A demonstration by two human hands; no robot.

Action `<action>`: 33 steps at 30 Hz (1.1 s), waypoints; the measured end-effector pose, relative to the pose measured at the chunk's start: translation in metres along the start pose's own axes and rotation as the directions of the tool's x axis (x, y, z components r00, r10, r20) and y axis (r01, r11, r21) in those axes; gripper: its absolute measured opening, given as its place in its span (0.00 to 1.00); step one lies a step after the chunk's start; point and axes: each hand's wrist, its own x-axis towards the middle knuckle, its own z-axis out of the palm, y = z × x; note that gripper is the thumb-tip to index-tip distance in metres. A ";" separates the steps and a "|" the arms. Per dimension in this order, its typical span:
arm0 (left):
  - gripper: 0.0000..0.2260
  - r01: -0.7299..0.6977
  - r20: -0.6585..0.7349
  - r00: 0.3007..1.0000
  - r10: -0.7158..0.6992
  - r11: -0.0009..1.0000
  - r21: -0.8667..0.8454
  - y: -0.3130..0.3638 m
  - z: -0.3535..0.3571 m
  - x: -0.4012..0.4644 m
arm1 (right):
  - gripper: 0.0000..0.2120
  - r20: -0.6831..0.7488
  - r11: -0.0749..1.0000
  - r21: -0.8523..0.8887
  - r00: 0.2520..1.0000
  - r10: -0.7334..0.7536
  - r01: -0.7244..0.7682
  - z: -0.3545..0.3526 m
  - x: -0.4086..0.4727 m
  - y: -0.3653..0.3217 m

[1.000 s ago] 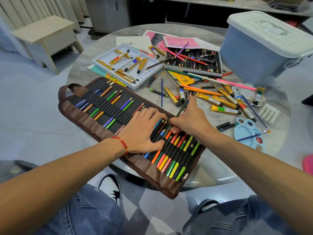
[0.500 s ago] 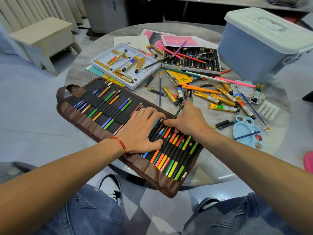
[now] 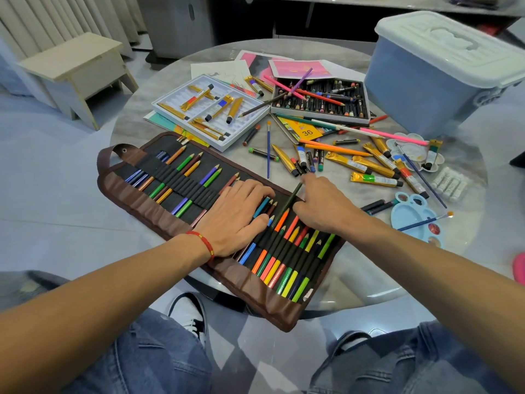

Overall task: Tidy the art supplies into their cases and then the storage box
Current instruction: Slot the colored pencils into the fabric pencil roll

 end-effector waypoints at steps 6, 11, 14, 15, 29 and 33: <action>0.20 0.020 0.004 1.000 -0.020 1.000 -0.002 -0.001 0.000 0.000 | 0.22 -0.038 0.991 -0.116 0.997 -0.073 0.068 0.026 -0.034 -0.020; 0.20 0.022 0.009 1.000 -0.022 1.000 0.000 -0.001 0.001 0.000 | 0.22 -0.129 0.990 -0.120 0.987 -0.094 0.079 0.028 -0.039 -0.019; 0.20 0.019 0.011 1.000 -0.019 1.000 0.007 0.000 0.000 0.000 | 0.24 -0.139 0.994 -0.076 0.986 -0.088 0.078 0.019 -0.029 -0.012; 0.20 0.018 0.009 1.000 -0.018 1.000 0.008 0.000 0.000 0.000 | 0.26 -0.122 0.996 -0.052 0.989 -0.082 0.076 0.017 -0.025 -0.009; 0.21 0.026 0.008 1.000 -0.026 0.999 0.047 0.004 -0.001 0.000 | 0.29 0.026 0.993 0.065 0.995 -0.100 0.098 0.005 -0.012 -0.002; 0.21 0.036 0.004 0.999 -0.037 0.997 0.064 0.004 0.000 0.001 | 0.29 0.098 0.984 -0.036 0.980 -0.172 0.177 0.007 -0.026 -0.006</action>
